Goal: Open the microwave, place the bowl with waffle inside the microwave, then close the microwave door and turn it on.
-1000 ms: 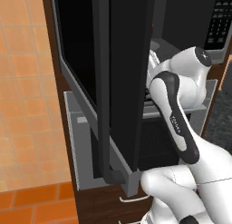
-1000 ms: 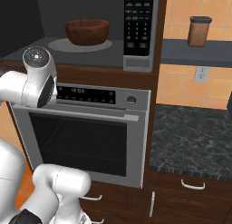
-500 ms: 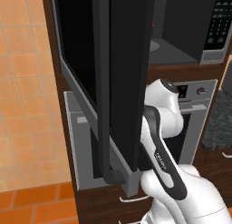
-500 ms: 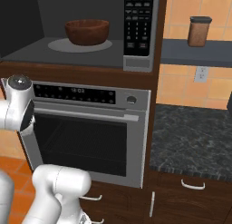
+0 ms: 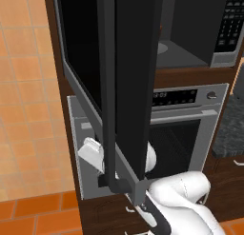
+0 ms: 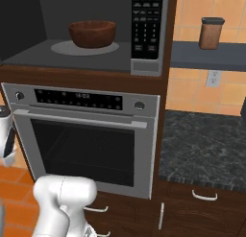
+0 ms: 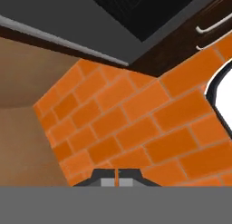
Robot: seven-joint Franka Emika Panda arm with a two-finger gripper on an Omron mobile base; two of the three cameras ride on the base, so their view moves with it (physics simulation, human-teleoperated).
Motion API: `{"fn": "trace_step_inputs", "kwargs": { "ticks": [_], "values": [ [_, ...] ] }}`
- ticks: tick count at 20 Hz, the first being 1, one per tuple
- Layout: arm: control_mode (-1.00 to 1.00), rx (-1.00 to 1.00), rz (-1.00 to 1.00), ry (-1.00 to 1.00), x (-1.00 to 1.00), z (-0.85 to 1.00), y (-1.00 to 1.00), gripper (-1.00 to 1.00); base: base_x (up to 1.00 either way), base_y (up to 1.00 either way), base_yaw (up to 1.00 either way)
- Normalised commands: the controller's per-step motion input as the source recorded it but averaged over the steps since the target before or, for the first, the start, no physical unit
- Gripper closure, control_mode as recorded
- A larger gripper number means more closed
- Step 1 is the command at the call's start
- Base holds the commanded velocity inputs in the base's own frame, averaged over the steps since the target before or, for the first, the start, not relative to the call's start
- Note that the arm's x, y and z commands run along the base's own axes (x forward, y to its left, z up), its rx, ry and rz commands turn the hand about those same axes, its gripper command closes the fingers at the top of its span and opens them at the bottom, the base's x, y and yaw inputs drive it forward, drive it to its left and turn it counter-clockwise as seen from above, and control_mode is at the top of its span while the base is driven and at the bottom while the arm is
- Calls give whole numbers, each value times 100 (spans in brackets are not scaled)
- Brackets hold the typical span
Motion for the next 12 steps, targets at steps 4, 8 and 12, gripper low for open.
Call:
{"fn": "trace_step_inputs", "kwargs": {
  "ticks": [4, 8, 12],
  "values": [
    [-100, -41, 13, 0, -21, -41, 62, 100, 0, 0, 0],
    [-100, -40, 6, -28, -6, -39, 37, 100, 0, 0, 0],
    [-100, -39, -6, -25, 1, -13, 41, 100, 0, 0, 0]
  ]
}}
